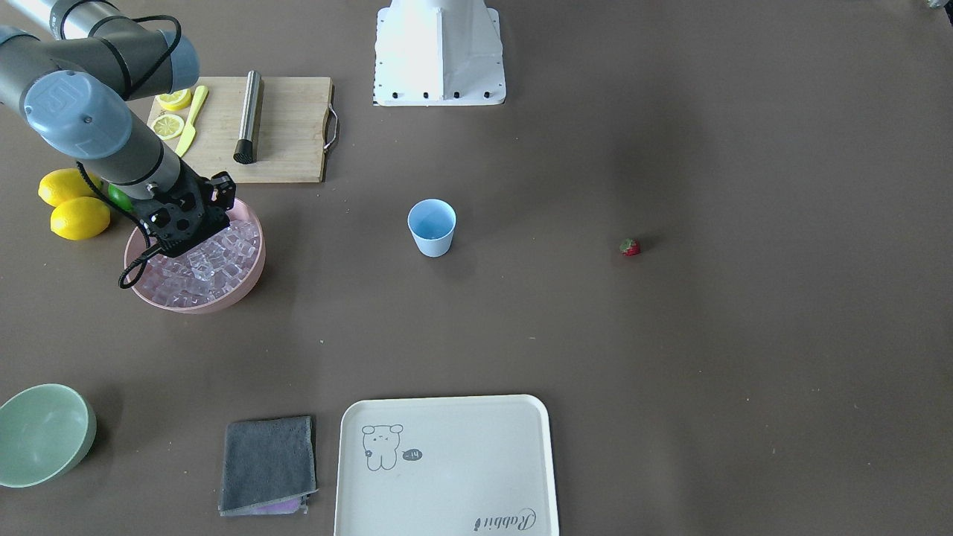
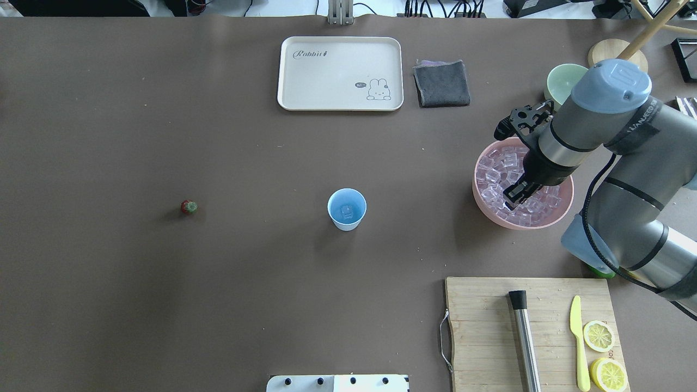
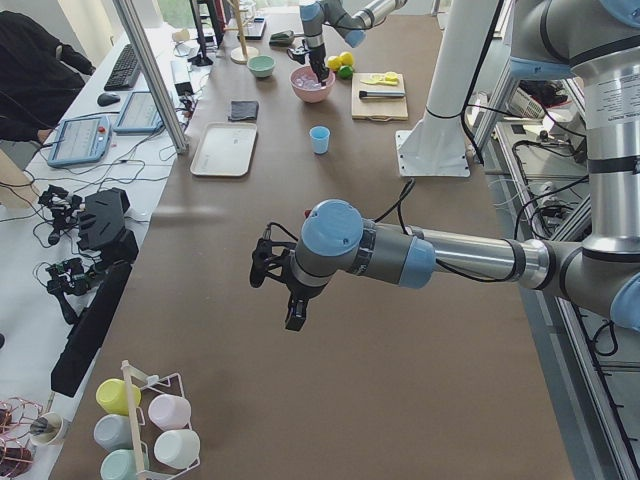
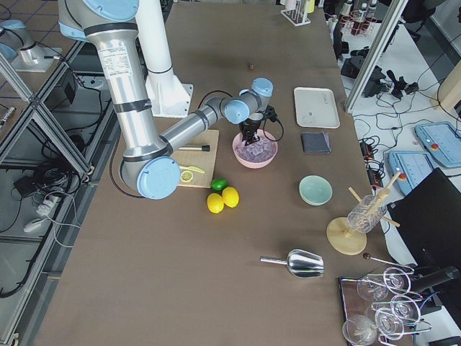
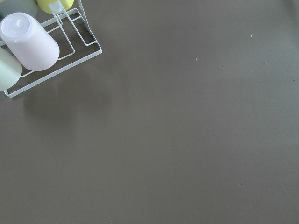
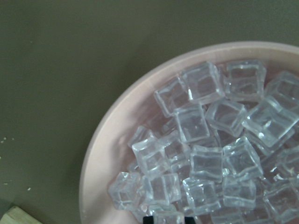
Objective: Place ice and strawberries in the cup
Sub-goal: 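Grasp another ice cube from the bowl with the right gripper, then carry the ice cube with the right gripper and release it into the cup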
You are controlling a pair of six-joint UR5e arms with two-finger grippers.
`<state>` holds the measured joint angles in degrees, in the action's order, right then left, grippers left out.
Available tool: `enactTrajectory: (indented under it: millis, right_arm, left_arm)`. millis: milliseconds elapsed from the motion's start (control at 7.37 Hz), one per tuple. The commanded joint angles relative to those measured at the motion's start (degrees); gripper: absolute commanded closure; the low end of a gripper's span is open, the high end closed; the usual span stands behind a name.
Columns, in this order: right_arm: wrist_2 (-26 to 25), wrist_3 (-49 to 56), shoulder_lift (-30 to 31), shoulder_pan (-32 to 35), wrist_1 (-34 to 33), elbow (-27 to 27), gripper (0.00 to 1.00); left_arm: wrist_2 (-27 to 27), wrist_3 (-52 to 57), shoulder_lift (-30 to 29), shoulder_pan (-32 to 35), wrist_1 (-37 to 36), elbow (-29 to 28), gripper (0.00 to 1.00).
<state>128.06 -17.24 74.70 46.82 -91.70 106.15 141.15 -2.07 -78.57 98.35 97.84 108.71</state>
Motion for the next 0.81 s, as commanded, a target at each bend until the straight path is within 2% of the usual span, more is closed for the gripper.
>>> enactTrajectory:
  millis: [0, 407, 678]
  right_arm:
    - [1.49, -4.42, -3.04, 1.08, -3.21, 3.17, 1.0]
    - [-0.17, -23.47, -16.73, -4.97, -5.34, 0.04, 1.0]
    - [-4.73, -33.16, -23.07, -9.88, -5.16, -2.95, 1.0]
  left_arm:
    - [0.0, -0.04, 0.0, 0.0, 0.07, -0.34, 0.02]
    - [0.0, 0.04, 0.44, -0.09, 0.07, -1.39, 0.02]
    - [0.0, 0.31, 0.53, 0.0, 0.07, -1.83, 0.02]
